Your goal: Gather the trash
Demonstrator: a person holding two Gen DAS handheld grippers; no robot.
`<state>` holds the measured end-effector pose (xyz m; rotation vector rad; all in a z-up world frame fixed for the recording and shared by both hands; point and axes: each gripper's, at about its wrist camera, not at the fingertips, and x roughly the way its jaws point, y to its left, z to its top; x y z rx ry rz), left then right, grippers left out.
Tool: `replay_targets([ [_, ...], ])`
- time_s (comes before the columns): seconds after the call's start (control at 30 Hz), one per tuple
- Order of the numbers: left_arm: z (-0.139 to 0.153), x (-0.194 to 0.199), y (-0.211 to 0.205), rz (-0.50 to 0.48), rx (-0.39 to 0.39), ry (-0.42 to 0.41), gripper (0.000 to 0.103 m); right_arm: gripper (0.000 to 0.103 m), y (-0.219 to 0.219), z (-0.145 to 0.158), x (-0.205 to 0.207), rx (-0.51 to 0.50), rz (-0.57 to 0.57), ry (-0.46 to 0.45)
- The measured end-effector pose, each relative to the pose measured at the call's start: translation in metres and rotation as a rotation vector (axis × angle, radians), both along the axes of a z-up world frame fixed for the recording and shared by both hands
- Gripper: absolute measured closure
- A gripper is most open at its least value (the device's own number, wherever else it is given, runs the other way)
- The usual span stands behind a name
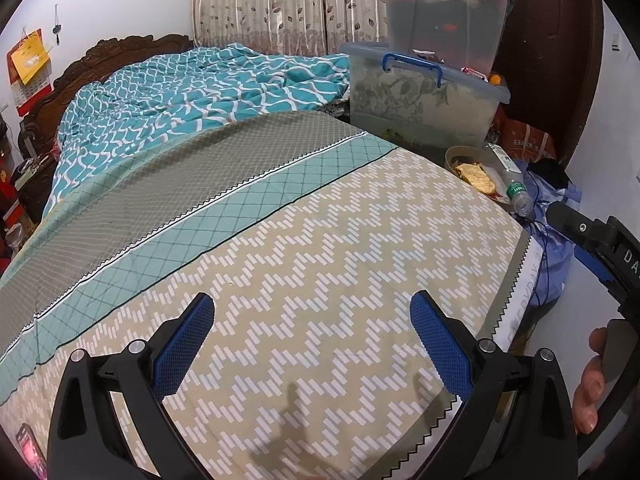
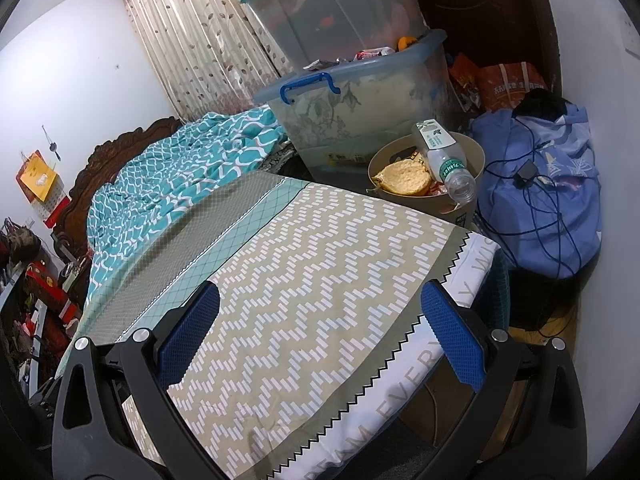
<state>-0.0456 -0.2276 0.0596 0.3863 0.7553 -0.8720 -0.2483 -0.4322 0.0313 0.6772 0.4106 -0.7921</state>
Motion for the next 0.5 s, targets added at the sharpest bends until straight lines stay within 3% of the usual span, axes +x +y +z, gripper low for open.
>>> replay_targets([
  [0.5, 0.0006, 0.0033, 0.0006, 0.026, 0.006, -0.017, 0.009, 0.003, 0.0003, -0.0001, 0.0007, 0.002, 0.000, 0.004],
])
